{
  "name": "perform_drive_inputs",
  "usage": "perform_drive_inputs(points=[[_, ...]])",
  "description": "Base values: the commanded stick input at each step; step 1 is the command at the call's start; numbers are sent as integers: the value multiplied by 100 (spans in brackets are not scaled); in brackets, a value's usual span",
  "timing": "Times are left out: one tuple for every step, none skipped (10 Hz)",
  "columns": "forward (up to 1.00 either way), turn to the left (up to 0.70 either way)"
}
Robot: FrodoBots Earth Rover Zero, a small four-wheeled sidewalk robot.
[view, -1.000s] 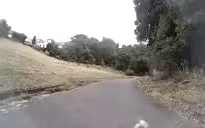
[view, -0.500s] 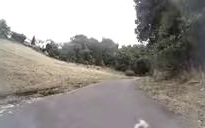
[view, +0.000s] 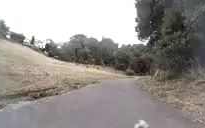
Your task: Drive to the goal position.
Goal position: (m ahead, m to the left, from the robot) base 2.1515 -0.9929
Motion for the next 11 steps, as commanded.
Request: perform_drive_inputs(points=[[70,0],[70,0],[70,0],[70,0],[70,0],[70,0],[70,0],[70,0],[70,0],[70,0],[70,0]])
